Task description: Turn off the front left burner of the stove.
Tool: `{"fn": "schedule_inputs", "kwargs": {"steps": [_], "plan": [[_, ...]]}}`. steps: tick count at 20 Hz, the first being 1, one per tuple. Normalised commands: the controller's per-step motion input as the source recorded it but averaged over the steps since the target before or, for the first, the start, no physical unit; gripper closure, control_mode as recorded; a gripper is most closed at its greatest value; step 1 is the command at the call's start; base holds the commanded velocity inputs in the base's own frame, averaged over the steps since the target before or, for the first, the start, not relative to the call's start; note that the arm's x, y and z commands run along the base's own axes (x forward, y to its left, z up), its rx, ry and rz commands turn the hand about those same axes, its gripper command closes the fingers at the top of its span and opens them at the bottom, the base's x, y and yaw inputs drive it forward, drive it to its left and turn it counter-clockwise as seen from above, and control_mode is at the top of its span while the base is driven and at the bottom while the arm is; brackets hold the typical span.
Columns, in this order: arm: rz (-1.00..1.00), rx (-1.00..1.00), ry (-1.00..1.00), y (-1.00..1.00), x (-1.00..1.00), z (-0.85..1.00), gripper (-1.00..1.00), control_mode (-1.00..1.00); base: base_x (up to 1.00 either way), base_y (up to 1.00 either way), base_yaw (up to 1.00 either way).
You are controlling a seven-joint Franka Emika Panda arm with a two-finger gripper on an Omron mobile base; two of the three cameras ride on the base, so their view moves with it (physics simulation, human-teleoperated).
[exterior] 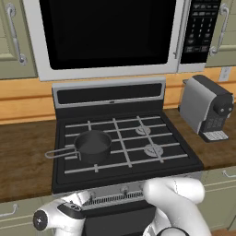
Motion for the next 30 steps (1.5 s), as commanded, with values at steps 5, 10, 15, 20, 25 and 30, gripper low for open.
{"fn": "schedule_inputs", "kwargs": {"steps": [5, 10, 15, 20, 25, 30], "plan": [[-0.29, 0.46, 0.0, -0.09, 0.0, 0.2, 1.0, -1.0, 0.0, 0.0, 0.0], [-0.31, 0.45, -0.01, -0.06, 0.0, 0.15, 1.0, -1.0, 0.0, 0.0, 0.0], [-0.32, 0.42, -0.05, -0.01, 0.0, 0.08, 1.0, -1.0, 0.0, 0.0, 0.0], [-0.34, 0.4, -0.06, 0.0, 0.0, 0.08, 1.0, -1.0, 0.0, 0.0, 0.0], [-0.37, 0.37, -0.07, 0.0, 0.0, 0.17, 1.0, -1.0, 0.0, 0.0, 0.0], [-0.36, 0.28, -0.08, -0.03, 0.0, 0.4, 1.0, -1.0, 0.0, 0.0, 0.0]]}}
